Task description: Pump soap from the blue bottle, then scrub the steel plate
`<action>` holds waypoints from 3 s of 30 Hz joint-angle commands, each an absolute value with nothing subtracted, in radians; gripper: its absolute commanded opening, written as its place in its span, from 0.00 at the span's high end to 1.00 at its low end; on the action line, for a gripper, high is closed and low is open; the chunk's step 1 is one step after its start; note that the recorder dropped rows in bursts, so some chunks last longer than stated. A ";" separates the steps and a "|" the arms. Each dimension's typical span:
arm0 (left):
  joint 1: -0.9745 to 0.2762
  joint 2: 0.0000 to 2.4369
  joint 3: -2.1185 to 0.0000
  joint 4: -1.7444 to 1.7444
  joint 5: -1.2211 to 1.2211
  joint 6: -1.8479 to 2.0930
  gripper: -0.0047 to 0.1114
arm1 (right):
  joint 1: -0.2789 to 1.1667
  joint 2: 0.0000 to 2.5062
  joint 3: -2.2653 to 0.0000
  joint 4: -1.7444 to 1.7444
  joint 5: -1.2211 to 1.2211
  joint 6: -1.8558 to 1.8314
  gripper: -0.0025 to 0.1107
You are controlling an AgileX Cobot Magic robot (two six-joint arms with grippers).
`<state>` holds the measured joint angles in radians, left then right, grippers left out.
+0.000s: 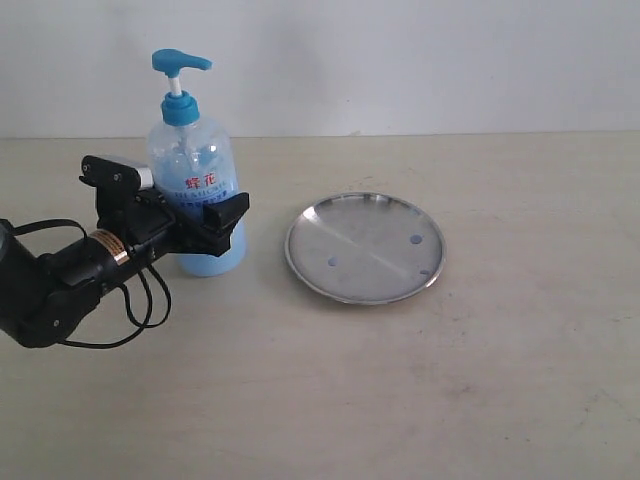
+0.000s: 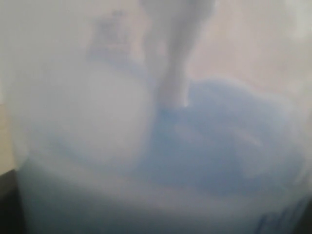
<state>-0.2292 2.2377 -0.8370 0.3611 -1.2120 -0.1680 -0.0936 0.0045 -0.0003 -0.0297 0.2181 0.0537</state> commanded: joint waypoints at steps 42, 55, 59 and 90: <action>-0.230 2.230 -0.932 0.637 -1.021 0.055 0.93 | -0.096 1.240 -0.594 -0.839 -0.701 0.718 0.98; -0.269 2.230 -0.973 0.513 -0.926 0.174 0.93 | 0.352 1.618 -1.140 -1.393 -0.580 1.166 0.98; -0.273 2.230 -1.008 0.505 -0.920 0.172 0.93 | 0.411 1.645 -1.140 -1.469 -0.520 1.251 0.98; -0.273 2.230 -1.012 0.516 -0.915 0.172 0.93 | 0.411 1.698 -1.140 -1.470 -0.204 1.218 0.98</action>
<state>-0.2677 2.2209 -1.0126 0.5138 -0.9575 0.1589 0.4098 1.7012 -1.1339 -1.4725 -0.2135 1.2298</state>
